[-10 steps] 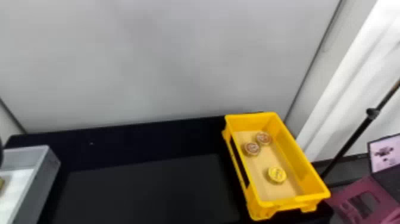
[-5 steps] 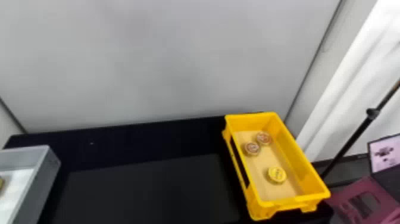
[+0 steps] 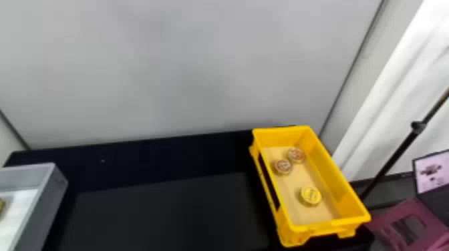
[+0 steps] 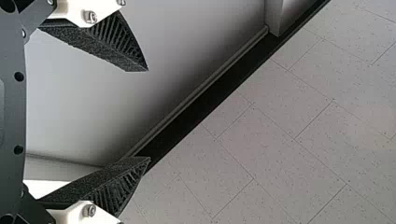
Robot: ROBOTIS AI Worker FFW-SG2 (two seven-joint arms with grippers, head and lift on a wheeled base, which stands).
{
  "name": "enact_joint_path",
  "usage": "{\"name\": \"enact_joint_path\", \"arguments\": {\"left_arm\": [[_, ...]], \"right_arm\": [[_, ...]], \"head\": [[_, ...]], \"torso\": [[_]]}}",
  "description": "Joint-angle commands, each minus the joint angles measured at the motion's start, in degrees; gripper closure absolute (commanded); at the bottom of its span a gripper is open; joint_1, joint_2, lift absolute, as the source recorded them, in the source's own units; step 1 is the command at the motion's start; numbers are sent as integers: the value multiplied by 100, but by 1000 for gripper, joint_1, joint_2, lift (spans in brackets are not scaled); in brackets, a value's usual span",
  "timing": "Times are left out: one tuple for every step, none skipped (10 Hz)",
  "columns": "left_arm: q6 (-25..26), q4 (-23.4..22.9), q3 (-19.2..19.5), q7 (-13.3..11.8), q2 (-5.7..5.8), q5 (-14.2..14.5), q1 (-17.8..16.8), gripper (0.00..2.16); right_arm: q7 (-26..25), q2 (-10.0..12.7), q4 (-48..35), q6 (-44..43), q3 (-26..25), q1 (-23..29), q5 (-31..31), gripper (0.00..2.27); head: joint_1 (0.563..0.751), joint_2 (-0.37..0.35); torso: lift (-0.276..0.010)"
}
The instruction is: Pick up the round yellow can and place it in the yellow rectangular box
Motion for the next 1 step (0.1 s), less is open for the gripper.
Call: {"name": "enact_joint_path", "arguments": {"left_arm": [[-32,29,-20,4,-12,-10,0,65]], "right_arm": [[-68,8,0,21,-1,44,-59,121]], "head": [[694,-78]], "torso": [[-5]]}}
